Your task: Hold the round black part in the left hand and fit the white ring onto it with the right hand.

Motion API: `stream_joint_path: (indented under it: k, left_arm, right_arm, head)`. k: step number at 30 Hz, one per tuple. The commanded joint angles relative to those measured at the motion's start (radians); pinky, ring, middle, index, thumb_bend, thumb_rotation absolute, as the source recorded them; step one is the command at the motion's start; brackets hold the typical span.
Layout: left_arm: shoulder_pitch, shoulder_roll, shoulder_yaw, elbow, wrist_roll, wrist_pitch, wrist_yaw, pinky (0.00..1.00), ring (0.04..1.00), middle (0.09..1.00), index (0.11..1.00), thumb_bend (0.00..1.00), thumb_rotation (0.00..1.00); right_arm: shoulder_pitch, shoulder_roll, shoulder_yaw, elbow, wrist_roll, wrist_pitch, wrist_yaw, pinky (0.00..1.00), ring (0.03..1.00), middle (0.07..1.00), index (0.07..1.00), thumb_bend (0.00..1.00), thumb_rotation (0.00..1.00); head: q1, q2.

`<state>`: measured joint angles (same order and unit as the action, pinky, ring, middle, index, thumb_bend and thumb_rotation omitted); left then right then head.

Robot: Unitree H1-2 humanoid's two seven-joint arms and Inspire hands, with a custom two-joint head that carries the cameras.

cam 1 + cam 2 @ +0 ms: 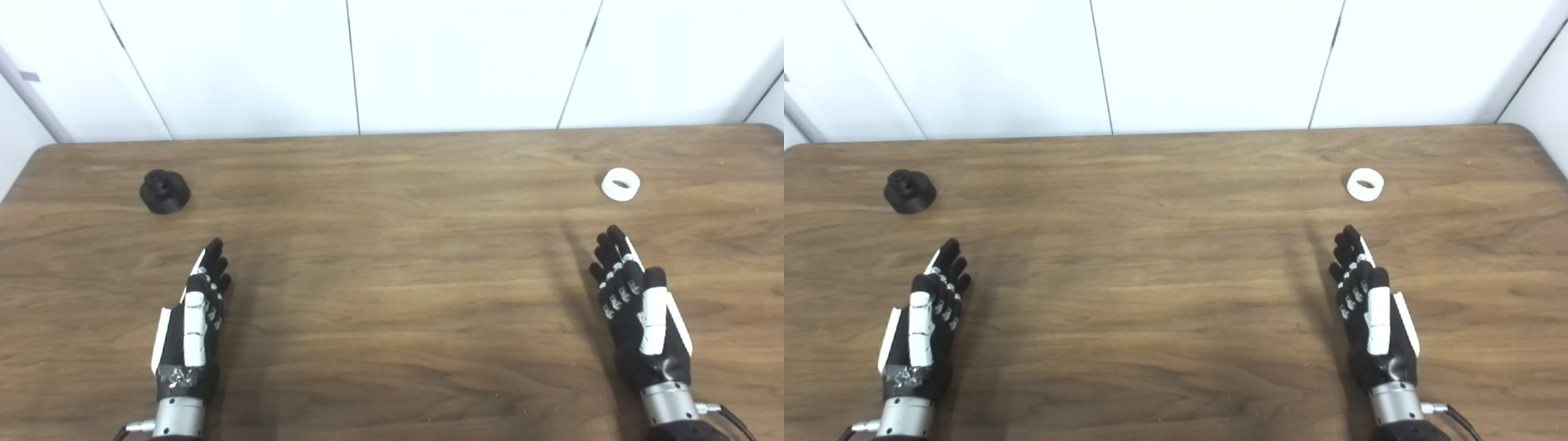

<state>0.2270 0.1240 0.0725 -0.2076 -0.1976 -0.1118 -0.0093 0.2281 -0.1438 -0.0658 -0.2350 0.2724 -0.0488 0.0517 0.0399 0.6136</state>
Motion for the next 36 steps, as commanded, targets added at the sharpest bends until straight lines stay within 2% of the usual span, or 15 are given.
stream_joint_path:
  k: [1,14,20,28,36]
  left_arm:
    - [0.000,-0.019,0.001,-0.022,0.007,-0.014,-0.005,1.00,1.000,1.000,0.967,0.53,0.97]
    - [0.003,-0.020,0.001,-0.027,0.013,-0.004,-0.003,1.00,1.000,0.999,0.958,0.53,0.96]
    - [0.005,-0.031,-0.008,-0.001,0.047,-0.033,0.004,1.00,0.993,0.981,0.942,0.54,0.96]
    - [0.017,-0.060,-0.027,0.000,0.066,-0.026,0.013,1.00,1.000,0.998,0.952,0.54,0.93]
    - [0.009,-0.067,-0.048,0.039,0.095,-0.068,0.013,1.00,1.000,1.000,0.961,0.48,0.96]
  right_arm:
    - [0.010,0.022,-0.010,0.003,0.003,-0.022,0.005,1.00,0.995,0.972,0.962,0.64,0.99]
    - [0.010,0.021,-0.009,0.008,0.006,-0.023,0.008,1.00,1.000,0.973,0.960,0.64,0.99]
    - [0.013,0.016,-0.018,0.039,0.013,-0.045,0.016,1.00,1.000,0.968,0.950,0.64,0.99]
    - [0.009,-0.008,-0.029,0.092,0.015,-0.075,0.049,1.00,1.000,0.975,0.972,0.62,1.00]
    - [-0.008,-0.025,-0.039,0.140,0.015,-0.118,0.092,1.00,1.000,1.000,1.000,0.65,1.00]
  head:
    - [0.000,0.001]
    - [0.015,-0.013]
    - [0.084,-0.067]
    - [0.200,-0.141]
    - [0.265,-0.164]
